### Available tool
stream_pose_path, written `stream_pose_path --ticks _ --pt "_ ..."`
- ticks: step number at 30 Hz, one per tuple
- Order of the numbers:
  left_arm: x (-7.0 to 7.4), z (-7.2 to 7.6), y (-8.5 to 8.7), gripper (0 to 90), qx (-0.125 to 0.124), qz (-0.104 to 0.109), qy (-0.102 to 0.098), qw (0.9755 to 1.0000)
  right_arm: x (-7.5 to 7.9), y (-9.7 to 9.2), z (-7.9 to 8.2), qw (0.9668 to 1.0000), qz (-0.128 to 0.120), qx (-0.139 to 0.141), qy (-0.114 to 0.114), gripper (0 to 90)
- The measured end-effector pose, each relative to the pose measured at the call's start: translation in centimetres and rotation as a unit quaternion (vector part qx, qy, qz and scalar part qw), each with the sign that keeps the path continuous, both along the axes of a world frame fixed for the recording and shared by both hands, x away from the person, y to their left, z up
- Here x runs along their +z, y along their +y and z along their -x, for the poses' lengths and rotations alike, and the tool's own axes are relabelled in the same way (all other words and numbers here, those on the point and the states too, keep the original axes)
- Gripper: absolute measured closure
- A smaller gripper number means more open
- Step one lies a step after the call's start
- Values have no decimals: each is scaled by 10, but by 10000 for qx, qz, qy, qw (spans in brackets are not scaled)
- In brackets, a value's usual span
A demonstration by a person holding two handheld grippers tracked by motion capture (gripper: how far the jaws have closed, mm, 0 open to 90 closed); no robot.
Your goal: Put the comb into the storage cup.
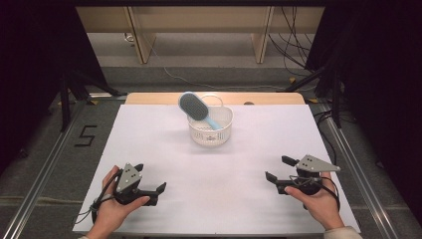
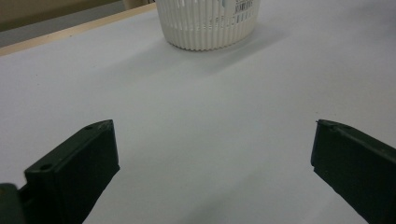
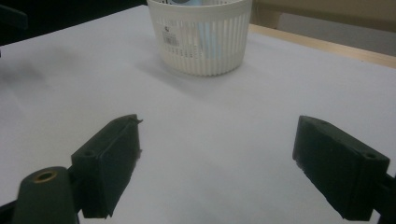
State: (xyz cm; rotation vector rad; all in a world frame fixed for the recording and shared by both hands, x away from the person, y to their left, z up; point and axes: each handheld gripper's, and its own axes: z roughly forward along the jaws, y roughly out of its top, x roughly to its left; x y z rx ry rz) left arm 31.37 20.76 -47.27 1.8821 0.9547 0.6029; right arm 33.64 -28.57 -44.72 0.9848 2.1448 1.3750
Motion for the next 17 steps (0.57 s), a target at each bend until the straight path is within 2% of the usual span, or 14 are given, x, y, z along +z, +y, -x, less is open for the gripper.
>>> stream_pose_path --ticks 17 --pt "1 0 0 3 -16 -1 -16 10000 -5 0 6 9998 -67 59 -159 155"
